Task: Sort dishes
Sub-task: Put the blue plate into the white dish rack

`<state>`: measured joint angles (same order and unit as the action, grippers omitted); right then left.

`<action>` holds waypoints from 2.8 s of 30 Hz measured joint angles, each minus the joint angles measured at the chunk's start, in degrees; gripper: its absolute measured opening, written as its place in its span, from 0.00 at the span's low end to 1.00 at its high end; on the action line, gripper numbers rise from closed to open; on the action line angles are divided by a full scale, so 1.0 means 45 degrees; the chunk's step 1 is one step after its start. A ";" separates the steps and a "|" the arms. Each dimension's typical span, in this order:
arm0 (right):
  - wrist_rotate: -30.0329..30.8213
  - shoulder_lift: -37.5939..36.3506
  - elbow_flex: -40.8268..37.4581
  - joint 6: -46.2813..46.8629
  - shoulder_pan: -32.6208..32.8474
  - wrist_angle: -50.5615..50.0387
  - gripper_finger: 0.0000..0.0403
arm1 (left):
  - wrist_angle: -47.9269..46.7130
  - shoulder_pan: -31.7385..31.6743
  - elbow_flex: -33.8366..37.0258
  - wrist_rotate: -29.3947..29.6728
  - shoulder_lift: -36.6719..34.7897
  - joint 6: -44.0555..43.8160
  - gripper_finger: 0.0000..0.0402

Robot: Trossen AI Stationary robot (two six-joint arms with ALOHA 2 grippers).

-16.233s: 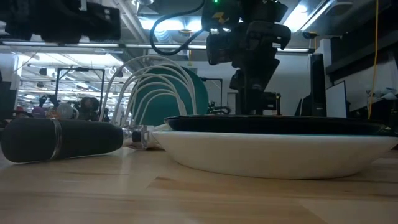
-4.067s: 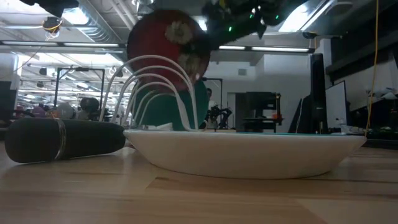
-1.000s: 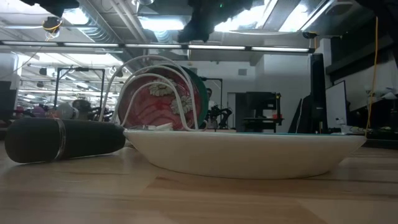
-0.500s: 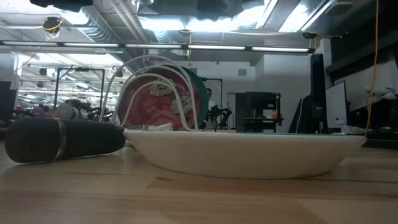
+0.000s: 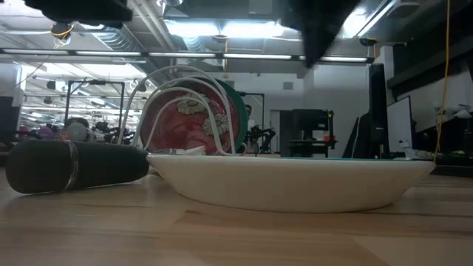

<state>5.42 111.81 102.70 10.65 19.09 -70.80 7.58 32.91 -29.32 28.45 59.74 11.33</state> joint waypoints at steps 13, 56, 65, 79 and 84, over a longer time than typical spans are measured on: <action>-0.0199 0.0000 -0.3601 0.1244 0.2743 0.2831 0.27 | 0.4030 -0.0179 0.0000 -0.0675 0.4376 0.0612 0.00; 0.1134 0.0789 -0.4766 -0.1170 0.2844 0.5387 0.27 | 0.5114 -0.2424 -0.0005 -0.0908 0.5859 0.0601 0.00; 0.2128 0.0811 -0.4771 -0.1176 0.2837 0.5498 0.27 | 0.5124 -0.2200 -0.0005 -0.0903 0.5753 0.1113 0.00; 0.2136 0.0811 -0.4771 -0.1136 0.2837 0.5541 0.27 | 0.5095 -0.2074 -0.0005 0.0298 0.5753 -0.0911 0.20; 0.2136 0.0811 -0.4771 -0.1136 0.2837 0.5541 0.27 | 0.5070 -0.2074 -0.0005 0.0436 0.5753 -0.5300 0.39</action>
<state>15.03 115.46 81.23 5.54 31.86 -45.87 30.39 23.57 -29.34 30.41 85.62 -12.52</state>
